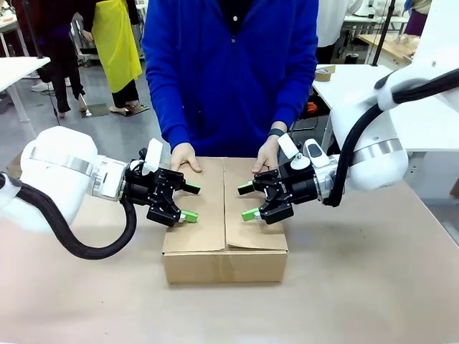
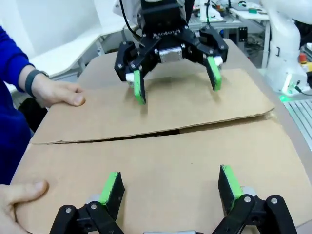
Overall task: Pack the gift set into the box.
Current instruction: Press and hold the closed box until the human finishes sealing it.
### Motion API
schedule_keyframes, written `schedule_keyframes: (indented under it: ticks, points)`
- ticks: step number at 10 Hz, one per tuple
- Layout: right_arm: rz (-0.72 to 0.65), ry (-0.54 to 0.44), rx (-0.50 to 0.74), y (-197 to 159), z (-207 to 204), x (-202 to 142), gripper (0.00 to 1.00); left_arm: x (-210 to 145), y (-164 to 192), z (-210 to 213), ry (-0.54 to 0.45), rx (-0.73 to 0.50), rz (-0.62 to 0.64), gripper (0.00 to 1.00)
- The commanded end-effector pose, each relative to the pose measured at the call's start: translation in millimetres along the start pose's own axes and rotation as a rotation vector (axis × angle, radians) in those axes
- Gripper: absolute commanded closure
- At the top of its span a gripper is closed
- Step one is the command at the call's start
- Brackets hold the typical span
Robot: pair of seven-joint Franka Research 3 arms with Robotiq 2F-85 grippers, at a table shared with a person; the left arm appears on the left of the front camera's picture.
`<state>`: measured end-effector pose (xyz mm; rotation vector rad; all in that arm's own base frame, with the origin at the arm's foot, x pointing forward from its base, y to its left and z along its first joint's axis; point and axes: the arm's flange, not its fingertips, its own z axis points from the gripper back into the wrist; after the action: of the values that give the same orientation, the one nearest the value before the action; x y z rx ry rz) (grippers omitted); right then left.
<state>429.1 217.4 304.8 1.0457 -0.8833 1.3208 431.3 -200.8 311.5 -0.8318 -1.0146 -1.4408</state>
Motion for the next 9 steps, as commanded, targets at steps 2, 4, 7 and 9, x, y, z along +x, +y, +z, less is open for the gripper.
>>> schedule_keyframes:
  ticks: [2, 4, 7, 9]
  points:
    - [-0.02, -0.01, -0.024, -12.5, 15.9, -14.6, 0.0, -10.8, 4.5, -0.9, 0.041, 0.032, 0.049, 0.0]
    - [-0.027, -0.004, -0.038, -10.0, 21.7, -23.0, 0.0, -11.5, 7.2, -1.3, 0.067, 0.02, 0.066, 0.0]
    - [-0.041, -0.017, -0.031, -13.6, 18.9, -17.4, 0.0, -2.4, 2.7, 1.0, 0.015, 0.011, 0.06, 0.0]
    - [-0.041, -0.017, -0.031, -13.6, 18.9, -17.4, 0.0, -2.4, 2.7, 1.0, 0.015, 0.011, 0.06, 0.0]
